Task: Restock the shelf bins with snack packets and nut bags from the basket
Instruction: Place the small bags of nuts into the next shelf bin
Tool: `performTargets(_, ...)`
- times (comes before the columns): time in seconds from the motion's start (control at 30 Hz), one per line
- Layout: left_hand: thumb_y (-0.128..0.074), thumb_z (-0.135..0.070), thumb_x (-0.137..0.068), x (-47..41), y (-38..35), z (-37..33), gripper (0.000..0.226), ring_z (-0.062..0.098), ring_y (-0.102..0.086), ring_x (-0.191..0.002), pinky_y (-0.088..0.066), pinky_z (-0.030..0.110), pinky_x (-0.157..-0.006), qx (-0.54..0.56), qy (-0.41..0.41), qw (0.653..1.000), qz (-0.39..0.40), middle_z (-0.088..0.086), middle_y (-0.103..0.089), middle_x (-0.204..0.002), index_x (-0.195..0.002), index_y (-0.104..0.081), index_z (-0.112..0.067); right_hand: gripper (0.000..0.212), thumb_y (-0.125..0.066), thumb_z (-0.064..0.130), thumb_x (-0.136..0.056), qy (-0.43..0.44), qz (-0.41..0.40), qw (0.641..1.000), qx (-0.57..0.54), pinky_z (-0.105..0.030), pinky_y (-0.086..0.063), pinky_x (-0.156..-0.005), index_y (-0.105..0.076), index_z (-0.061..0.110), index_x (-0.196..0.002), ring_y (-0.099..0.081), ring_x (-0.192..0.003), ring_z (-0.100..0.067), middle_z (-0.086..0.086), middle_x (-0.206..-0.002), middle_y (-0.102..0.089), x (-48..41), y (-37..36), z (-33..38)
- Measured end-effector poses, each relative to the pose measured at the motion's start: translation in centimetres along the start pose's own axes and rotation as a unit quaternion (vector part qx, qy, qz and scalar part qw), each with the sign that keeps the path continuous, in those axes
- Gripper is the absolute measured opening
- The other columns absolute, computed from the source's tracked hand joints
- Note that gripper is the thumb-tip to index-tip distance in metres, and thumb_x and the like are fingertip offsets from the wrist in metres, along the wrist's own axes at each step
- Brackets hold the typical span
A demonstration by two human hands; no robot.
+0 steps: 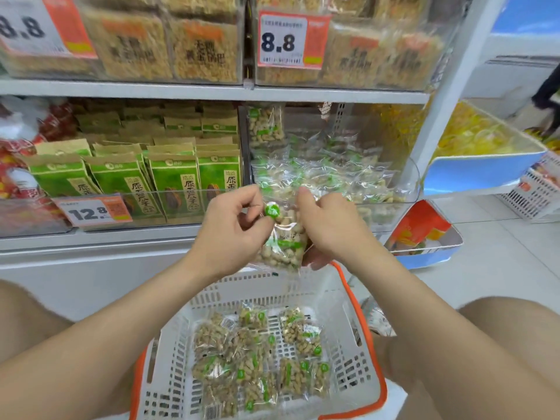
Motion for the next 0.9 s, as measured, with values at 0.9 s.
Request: performTargets(0.9,-0.059,-0.024,-0.099,-11.3,4.7,0.9,0.016,0.030,-0.058,-0.107,-0.050,0.048,-0.094,-0.436,0.070,0.897,-0.020,0.002,-0.061,-0.114,-0.106,-0.072,-0.028,0.037,-0.056,0.025,-0.104,-0.055,-0.116,0.974,-0.188,-0.036,-0.051,-0.075,-0.057,-0.002,-0.130,-0.056,-0.074,-0.019,-0.003,-0.089,-0.058,-13.6,3.1,2.5)
Point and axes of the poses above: each hand's wrist, its own x-axis away from the middle knuckle, its own y-axis out of the back of the hand, z = x × y, the point moved 10 cm from there along -x, towards the middle knuckle
